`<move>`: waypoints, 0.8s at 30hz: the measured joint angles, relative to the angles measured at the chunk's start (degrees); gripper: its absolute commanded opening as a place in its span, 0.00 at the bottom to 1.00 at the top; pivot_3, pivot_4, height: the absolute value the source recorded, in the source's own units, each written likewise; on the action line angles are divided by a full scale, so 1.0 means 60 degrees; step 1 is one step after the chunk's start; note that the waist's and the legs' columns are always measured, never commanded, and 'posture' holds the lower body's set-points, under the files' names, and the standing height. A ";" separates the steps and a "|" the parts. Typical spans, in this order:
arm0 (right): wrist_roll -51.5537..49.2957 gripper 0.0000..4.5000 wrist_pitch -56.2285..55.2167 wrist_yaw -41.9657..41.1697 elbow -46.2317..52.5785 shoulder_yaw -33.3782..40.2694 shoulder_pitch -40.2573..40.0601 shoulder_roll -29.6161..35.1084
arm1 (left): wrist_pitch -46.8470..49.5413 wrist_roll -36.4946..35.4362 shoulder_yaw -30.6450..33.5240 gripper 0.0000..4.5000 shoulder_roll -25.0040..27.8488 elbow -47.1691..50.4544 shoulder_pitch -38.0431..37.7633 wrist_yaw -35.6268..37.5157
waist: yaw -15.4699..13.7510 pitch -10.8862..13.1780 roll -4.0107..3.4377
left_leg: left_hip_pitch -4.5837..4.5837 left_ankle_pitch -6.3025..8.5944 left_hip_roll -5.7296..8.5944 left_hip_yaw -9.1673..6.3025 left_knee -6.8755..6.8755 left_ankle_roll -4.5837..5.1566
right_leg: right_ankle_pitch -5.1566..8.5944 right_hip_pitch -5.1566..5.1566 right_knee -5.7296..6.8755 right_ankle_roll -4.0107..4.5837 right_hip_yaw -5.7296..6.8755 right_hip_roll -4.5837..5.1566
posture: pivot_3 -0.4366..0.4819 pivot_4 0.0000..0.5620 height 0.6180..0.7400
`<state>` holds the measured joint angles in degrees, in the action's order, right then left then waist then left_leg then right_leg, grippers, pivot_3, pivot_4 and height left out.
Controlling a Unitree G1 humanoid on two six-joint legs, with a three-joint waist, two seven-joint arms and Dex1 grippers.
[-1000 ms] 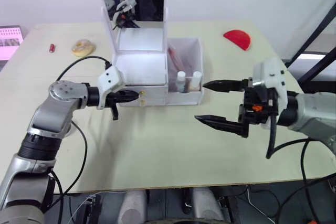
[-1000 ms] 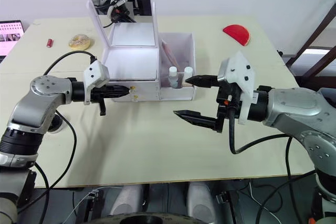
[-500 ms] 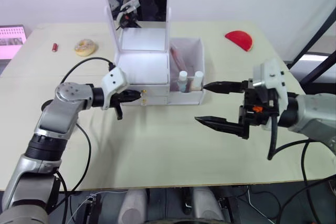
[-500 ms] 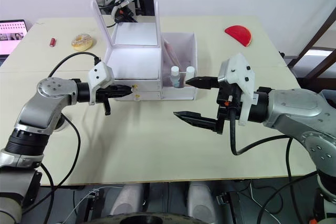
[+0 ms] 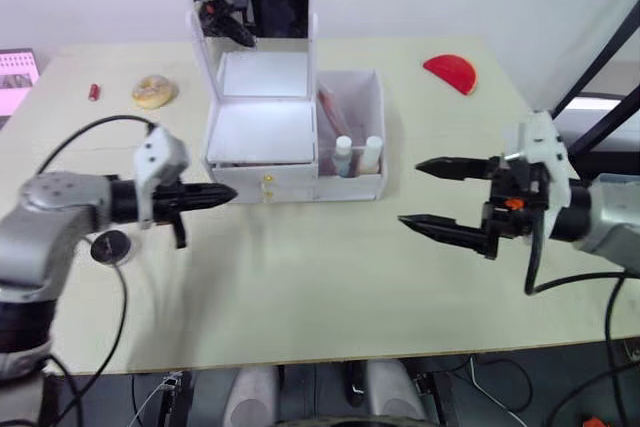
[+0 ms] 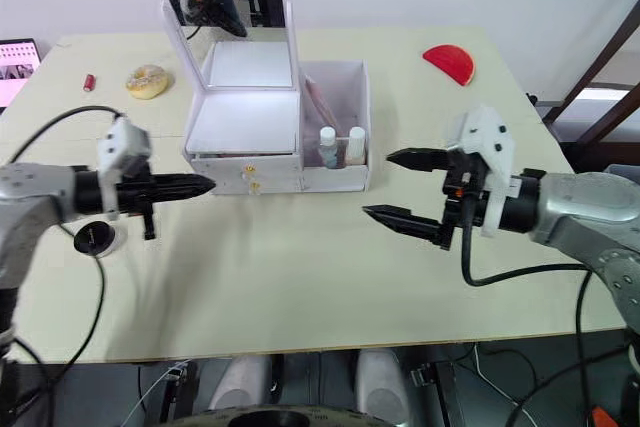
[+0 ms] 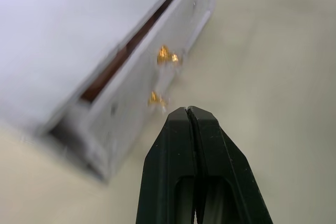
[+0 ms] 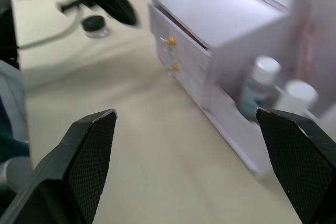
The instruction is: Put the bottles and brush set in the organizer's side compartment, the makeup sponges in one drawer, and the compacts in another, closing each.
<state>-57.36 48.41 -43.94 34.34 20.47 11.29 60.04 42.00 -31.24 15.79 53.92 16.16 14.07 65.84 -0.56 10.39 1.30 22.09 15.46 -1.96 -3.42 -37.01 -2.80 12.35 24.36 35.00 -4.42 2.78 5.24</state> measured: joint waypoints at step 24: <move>0.3524 1.00 -0.3192 -0.3411 -0.5036 0.3057 -0.4039 -0.0508 | -0.3773 0.1549 0.6514 0.99 0.1027 -0.6641 -0.5346 0.0390 | -0.0009 -0.0002 -0.0023 | 0.0028 0.0022 -0.0008 0.0072 0.0007 -0.0037 | 0.0003 0.0005 -0.0135 -0.0013 0.0034 0.0060 | 0.48 0.27 1.00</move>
<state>-36.22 29.25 -64.41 4.12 38.81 -12.94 56.99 19.36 -21.95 54.88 60.08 -23.69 -18.00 68.18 -0.61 10.38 1.16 22.25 15.59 -2.01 -2.99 -36.96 -3.02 12.36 24.38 34.19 -4.50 2.99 5.60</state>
